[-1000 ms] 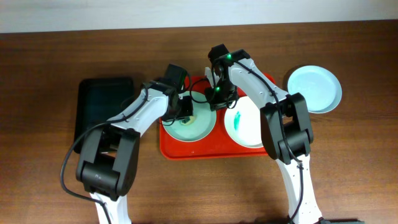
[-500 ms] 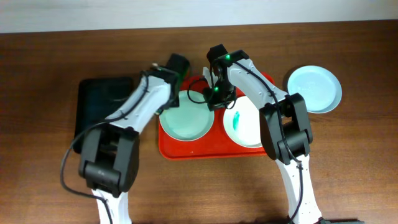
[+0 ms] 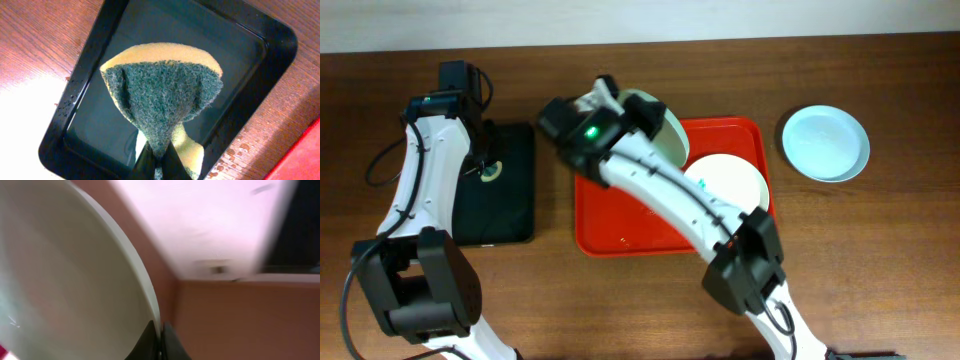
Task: Clean dirty plates on tray and stack at the side
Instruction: 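Scrub the back plate with the sponge in the left gripper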
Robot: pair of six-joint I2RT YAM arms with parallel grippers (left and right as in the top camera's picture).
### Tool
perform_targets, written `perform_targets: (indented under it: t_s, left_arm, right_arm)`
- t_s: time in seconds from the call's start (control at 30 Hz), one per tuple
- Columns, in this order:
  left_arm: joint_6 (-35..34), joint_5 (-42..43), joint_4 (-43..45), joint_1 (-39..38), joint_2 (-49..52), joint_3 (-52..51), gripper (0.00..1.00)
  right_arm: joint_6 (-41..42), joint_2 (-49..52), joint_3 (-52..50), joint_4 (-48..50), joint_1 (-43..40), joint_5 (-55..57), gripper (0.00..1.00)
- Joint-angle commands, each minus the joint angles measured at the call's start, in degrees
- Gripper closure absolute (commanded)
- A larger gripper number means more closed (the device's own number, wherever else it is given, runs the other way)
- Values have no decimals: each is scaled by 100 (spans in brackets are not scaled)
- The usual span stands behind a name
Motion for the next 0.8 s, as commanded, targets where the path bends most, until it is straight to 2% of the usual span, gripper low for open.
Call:
perform_targets:
  t_s: [0.0,0.1,0.13,0.17,0.23,0.3,0.37,0.43,0.53,0.67,0.77]
  left_arm:
    - [-44,61,-7,9,-37,-39,100]
    - [-46,61,-7,9,-37,-39,100]
    - [-46,61,-9,9,-37,-39,100]
    - [-46,61,-9,9,-37,-39,100]
    - [-46,63,-7,7,-37,-39,100]
    - [-42,177,-7,7,-37,-44,100]
    - [85,531,33,2,-37,-44,100]
    - [409,1276,129,2,-35,-44,100]
    - [844,2271,271,-103,-22,-44,100]
    - [883,2352,297,-553,-17,-44,100]
    - [876,2356,317,-944,-15,-44,100]
  right_arm:
    - [-291,-131,111,-7,431,2138,96]
    - [-415,-131,111,7,601,2124,96]
    - [-415,-131,111,7,586,1910,96]
    - [-413,-131,111,7,531,1097,96]
    - [-417,-131,111,7,129,-1637,96]
    - [-415,-127,107,7,-424,-3818,96]
    - [-415,-116,61,7,-1399,-6620,96]
    - [-417,-116,-116,26,-2225,-8459,96]
    - [-415,-116,-813,402,-2881,-9252,96]
    - [-87,-116,-2354,1956,-3012,-9141,96]
    - [251,-116,-2997,2846,-3012,-9014,96]
